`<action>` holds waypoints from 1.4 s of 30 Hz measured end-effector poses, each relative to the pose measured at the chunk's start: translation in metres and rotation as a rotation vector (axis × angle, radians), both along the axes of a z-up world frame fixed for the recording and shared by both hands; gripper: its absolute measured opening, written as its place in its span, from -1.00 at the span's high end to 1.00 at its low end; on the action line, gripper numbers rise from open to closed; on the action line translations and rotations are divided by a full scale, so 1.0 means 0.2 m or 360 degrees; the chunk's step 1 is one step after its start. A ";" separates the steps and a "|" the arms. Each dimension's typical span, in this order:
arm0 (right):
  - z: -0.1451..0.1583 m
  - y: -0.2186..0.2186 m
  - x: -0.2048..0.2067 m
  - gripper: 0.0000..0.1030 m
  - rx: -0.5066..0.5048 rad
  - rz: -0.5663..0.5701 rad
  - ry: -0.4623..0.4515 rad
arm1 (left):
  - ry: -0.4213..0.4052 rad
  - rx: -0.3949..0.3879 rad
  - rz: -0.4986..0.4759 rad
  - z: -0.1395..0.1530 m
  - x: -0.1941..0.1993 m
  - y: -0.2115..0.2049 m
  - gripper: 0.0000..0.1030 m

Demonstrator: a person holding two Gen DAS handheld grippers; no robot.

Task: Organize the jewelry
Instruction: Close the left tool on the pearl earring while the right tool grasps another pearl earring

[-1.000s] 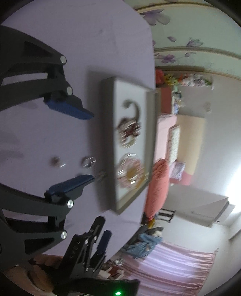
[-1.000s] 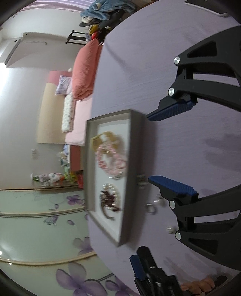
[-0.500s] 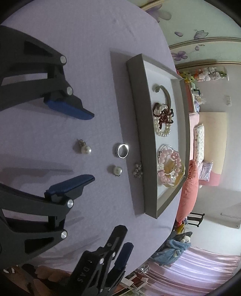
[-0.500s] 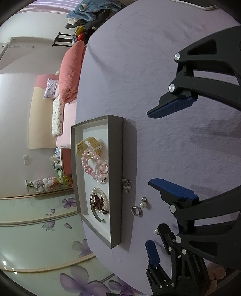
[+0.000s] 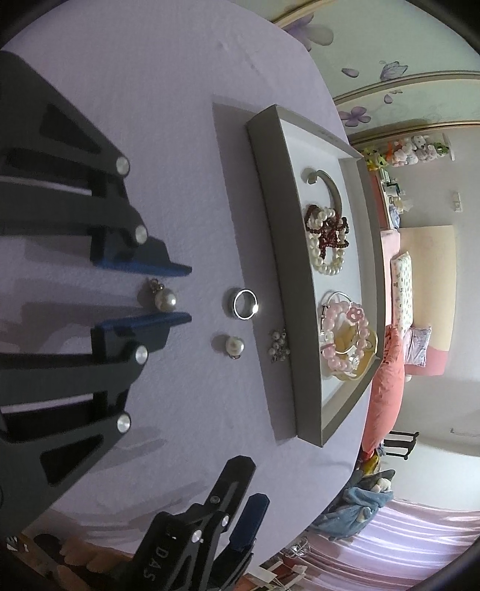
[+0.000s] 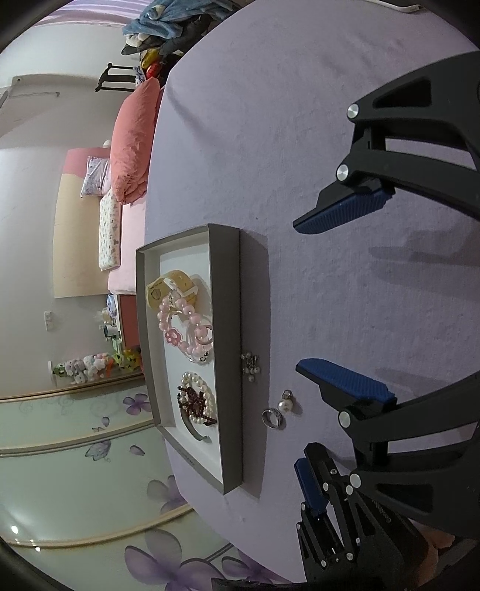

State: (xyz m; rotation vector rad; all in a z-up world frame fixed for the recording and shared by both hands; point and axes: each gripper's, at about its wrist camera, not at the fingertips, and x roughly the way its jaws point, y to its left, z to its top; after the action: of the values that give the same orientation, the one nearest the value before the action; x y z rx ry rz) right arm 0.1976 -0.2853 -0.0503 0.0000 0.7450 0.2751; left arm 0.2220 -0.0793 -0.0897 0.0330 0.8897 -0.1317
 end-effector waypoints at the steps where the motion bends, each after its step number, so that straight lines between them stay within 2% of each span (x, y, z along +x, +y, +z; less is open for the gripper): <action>1: 0.00 0.01 0.00 -0.36 -0.0001 0.0005 0.0000 | 0.0000 -0.0002 -0.0005 0.00 0.00 0.00 0.69; 6: 0.00 0.05 0.00 -0.36 -0.0002 0.0045 0.0012 | 0.0001 -0.0059 -0.0003 0.00 0.01 0.04 0.70; 10: 0.00 0.09 0.01 -0.34 -0.0001 0.0111 0.0030 | 0.0001 -0.0091 0.0058 0.00 0.03 0.11 0.70; 14: 0.00 0.16 0.02 -0.17 0.0009 0.0209 0.0062 | -0.0002 -0.0120 0.0189 0.01 0.05 0.26 0.70; 18: -0.02 0.26 0.04 0.09 -0.0002 0.0313 0.0116 | -0.0012 -0.0142 0.0303 0.02 0.05 0.41 0.70; 22: -0.04 0.36 0.06 0.18 -0.0025 0.0385 0.0158 | -0.0025 -0.0159 0.0379 0.03 0.03 0.52 0.70; 29: -0.06 0.44 0.09 0.26 -0.0087 0.0402 0.0183 | -0.0035 -0.0178 0.0438 0.03 0.02 0.62 0.70; 38: -0.06 0.45 0.10 0.60 -0.0139 0.0363 0.0175 | -0.0032 -0.0191 0.0442 0.02 0.02 0.63 0.70; 42: -0.06 0.44 0.11 0.66 -0.0143 0.0359 0.0175 | -0.0030 -0.0192 0.0442 0.02 0.02 0.63 0.70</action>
State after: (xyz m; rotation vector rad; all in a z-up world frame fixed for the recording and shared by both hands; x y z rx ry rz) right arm 0.2193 -0.1971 -0.0617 -0.1557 0.8672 0.4592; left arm 0.2256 0.0459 -0.0856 -0.2012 0.8578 0.0743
